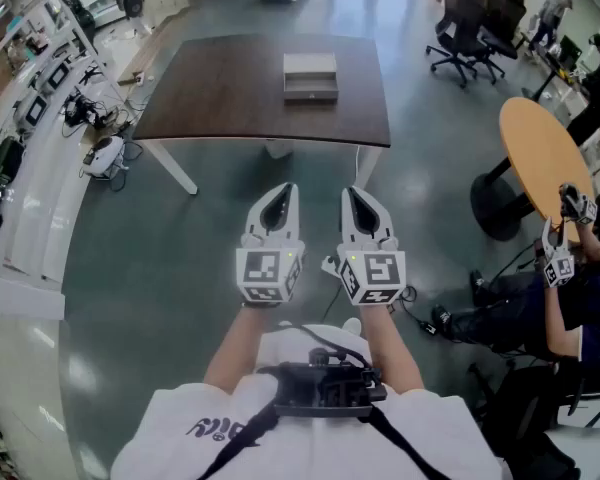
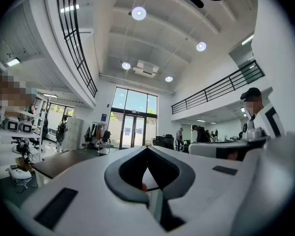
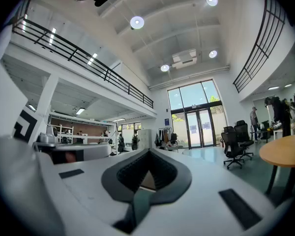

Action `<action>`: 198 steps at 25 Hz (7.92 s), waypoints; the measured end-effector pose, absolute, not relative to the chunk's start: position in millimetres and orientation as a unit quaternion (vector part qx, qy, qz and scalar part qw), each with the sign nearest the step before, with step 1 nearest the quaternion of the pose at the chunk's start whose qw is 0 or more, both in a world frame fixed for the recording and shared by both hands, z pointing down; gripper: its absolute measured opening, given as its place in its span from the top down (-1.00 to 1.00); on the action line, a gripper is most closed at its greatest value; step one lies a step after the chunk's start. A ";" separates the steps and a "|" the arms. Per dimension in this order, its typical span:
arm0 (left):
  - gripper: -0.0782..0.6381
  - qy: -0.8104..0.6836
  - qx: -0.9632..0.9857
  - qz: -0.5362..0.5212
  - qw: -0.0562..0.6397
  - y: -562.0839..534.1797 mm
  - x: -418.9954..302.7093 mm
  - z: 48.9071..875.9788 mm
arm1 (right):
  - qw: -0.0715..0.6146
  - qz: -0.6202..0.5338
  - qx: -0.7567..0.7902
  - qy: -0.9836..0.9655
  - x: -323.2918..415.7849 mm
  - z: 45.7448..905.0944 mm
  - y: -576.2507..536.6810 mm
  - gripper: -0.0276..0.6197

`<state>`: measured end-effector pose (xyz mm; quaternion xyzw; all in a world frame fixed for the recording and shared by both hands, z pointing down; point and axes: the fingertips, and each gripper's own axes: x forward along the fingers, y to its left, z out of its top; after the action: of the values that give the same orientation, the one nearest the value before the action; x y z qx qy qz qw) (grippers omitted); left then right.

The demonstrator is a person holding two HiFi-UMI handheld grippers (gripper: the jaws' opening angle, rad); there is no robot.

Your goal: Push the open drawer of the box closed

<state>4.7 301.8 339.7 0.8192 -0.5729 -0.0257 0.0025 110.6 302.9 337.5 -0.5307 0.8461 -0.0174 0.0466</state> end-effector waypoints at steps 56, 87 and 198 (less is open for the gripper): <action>0.75 -0.593 0.804 -0.013 -0.032 156.4 -23.6 350.3 | -0.008 -0.027 -0.515 0.856 85.5 367.9 140.5 0.91; 0.75 -0.515 0.856 0.032 0.025 -224.5 -68.4 410.0 | -0.074 -0.066 -0.601 0.793 95.3 431.7 -202.6 0.91; 0.76 -0.505 0.832 0.120 0.197 -369.8 -71.8 596.9 | -0.016 -0.546 -0.483 0.684 33.3 758.7 -469.4 0.67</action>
<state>-71.8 -369.8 596.9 0.8321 -0.5045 0.1197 0.1970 33.3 -469.4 758.7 -0.4833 0.6839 -0.5463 -0.0162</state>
